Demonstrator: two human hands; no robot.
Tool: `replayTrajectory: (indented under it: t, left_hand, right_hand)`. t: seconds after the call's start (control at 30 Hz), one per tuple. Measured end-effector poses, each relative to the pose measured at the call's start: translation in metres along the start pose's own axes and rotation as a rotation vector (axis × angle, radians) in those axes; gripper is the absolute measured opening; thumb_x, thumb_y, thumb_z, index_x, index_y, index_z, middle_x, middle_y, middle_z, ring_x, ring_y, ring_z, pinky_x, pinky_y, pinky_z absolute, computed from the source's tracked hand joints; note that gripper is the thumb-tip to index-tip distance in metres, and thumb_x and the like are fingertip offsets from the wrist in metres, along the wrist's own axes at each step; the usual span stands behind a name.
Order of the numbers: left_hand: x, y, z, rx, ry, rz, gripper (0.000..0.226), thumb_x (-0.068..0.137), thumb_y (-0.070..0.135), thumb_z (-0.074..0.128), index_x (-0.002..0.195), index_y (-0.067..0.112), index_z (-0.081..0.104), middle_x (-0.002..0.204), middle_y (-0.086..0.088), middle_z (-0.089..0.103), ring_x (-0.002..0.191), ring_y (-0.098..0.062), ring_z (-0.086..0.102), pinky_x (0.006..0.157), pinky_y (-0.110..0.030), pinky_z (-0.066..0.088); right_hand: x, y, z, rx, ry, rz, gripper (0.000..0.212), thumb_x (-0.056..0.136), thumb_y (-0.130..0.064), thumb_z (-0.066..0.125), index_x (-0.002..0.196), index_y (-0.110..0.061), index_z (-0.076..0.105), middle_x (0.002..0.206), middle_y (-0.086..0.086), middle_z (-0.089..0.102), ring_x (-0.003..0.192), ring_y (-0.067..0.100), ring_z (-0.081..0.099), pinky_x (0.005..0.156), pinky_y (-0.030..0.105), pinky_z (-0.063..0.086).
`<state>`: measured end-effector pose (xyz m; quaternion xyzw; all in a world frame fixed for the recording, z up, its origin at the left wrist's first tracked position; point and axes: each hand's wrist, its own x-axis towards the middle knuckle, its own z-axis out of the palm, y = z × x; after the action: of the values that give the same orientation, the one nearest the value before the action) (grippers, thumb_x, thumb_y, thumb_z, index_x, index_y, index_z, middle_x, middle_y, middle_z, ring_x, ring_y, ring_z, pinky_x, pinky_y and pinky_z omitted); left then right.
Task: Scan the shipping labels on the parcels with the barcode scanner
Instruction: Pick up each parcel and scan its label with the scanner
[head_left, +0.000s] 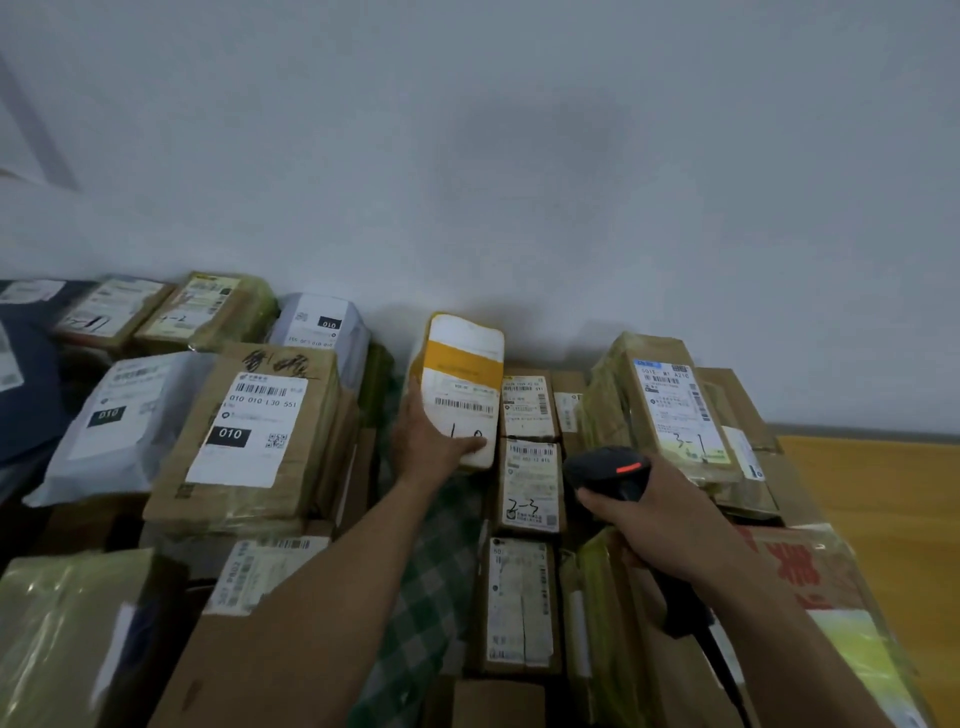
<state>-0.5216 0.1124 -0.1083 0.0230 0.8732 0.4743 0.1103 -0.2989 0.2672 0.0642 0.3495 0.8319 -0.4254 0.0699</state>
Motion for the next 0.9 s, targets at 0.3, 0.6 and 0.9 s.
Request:
replayTrajectory:
  t: [0.3,0.6,0.9]
  left_hand:
    - [-0.03,-0.005,-0.021,-0.285,0.019,0.026,0.109,0.063,0.008,0.096,0.153,0.029,0.037,0.147,0.0,0.054,0.14,-0.024,0.048,0.109,-0.06,0.047]
    - [-0.136,0.033,-0.082,-0.524,0.125,0.16,0.088,0.073,0.007,0.091,0.143,0.036,0.046,0.135,0.011,0.061,0.123,-0.008,0.059,0.088,-0.027,0.059]
    - [-0.175,0.057,-0.117,-0.597,0.106,0.29,0.081,0.075,0.003,0.089,0.128,0.049,0.05,0.129,0.015,0.066,0.117,0.004,0.062,0.077,-0.008,0.053]
  right_hand:
    - [-0.01,-0.009,-0.002,-0.016,0.014,-0.027,0.038,0.086,-0.051,0.077,0.121,-0.04,0.065,0.078,-0.006,0.078,0.062,0.01,0.074,0.068,0.037,0.063]
    - [-0.065,-0.047,-0.005,0.055,-0.03,-0.179,0.061,0.083,-0.066,0.072,0.136,-0.041,0.053,0.107,-0.011,0.077,0.076,0.008,0.078,0.074,0.037,0.063]
    - [-0.155,-0.087,0.005,0.167,-0.082,-0.334,0.025,0.1,-0.034,0.068,0.122,-0.035,0.058,0.091,0.002,0.078,0.074,0.018,0.078,0.061,0.025,0.059]
